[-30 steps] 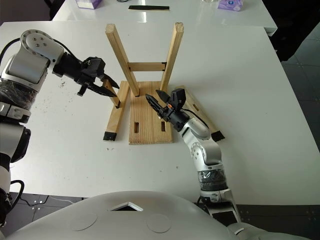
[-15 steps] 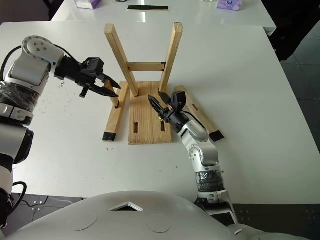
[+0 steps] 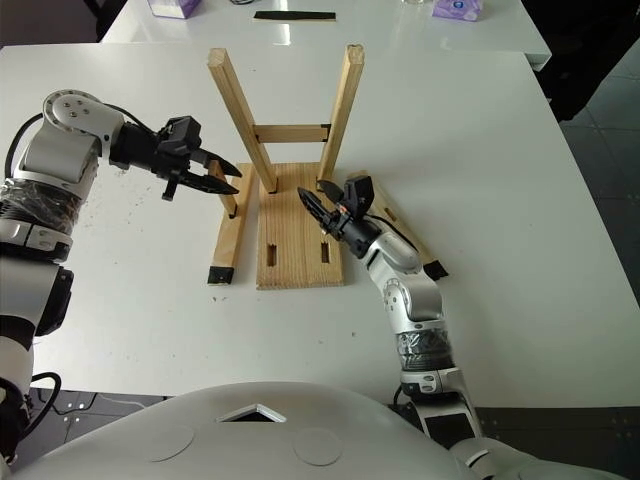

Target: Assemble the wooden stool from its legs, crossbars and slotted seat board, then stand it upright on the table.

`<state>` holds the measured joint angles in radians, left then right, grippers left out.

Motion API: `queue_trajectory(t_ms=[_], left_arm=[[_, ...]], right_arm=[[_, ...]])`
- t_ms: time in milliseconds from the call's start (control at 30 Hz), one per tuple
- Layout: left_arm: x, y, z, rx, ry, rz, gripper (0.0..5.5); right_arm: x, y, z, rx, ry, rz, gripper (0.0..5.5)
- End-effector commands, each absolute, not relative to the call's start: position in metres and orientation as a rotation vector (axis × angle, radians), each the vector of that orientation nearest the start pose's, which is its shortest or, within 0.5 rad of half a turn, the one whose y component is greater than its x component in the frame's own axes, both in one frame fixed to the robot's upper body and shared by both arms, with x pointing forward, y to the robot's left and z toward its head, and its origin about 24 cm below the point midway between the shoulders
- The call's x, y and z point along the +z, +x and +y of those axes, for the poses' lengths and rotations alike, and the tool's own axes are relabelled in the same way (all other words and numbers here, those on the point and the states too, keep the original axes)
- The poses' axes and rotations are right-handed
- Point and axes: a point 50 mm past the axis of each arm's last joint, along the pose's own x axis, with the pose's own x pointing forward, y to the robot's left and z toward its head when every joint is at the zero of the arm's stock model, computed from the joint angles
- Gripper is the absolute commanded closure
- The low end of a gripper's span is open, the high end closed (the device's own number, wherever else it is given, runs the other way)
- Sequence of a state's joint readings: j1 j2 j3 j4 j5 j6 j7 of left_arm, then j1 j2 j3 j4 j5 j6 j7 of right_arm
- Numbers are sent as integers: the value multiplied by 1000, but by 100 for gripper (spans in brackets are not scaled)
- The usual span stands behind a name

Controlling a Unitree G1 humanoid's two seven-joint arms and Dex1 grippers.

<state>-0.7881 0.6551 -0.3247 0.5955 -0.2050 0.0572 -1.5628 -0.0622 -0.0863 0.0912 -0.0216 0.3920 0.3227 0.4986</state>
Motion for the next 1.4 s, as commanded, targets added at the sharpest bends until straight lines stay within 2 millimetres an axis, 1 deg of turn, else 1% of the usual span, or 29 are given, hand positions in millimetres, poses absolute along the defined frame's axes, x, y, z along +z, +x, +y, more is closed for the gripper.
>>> queue_trajectory(t_ms=[33,67,133,233,367,467,533,600,667,700,767,800,867,933,967,1033,1067,1167,1333,1400], left_arm=[[120,323,199,-1456,469,433,382],[127,323,200,-1439,458,405,375],[139,321,206,-1414,459,368,339],[147,313,216,-1370,511,352,307],[152,294,232,-1293,537,344,307],[157,280,243,-1207,514,330,307],[165,272,252,-1071,477,293,307],[174,271,264,-810,429,211,307],[185,272,267,-548,296,92,307],[190,272,263,-455,219,17,307],[200,270,240,-310,11,-171,307],[203,270,226,-258,-94,-237,307],[201,268,198,-214,-227,-286,307],[190,264,175,-181,-314,-276,307],[183,262,169,-157,-333,-261,307],[169,257,164,-109,-353,-230,307],[166,256,164,-86,-360,-221,307],[166,261,158,-77,-354,-213,307],[158,263,144,-100,-352,-178,307],[159,265,140,-107,-349,-184,307]], right_arm=[[42,256,-114,643,338,187,290],[42,257,-116,635,338,186,290],[41,257,-119,618,339,186,290],[37,254,-122,595,344,197,290],[31,249,-124,583,341,220,290],[27,246,-129,562,338,234,290],[26,244,-132,550,335,239,290],[25,244,-137,532,334,241,290],[24,244,-141,512,333,243,290],[23,244,-142,502,334,246,290],[22,244,-145,490,330,257,290],[21,245,-146,491,326,264,290],[21,248,-145,500,315,274,290],[21,254,-144,512,295,281,290],[22,258,-145,511,289,282,290],[23,266,-145,504,277,283,290],[23,270,-146,494,270,283,290],[20,274,-151,444,260,288,290],[10,271,-147,409,262,309,290],[8,271,-145,406,267,311,290]])
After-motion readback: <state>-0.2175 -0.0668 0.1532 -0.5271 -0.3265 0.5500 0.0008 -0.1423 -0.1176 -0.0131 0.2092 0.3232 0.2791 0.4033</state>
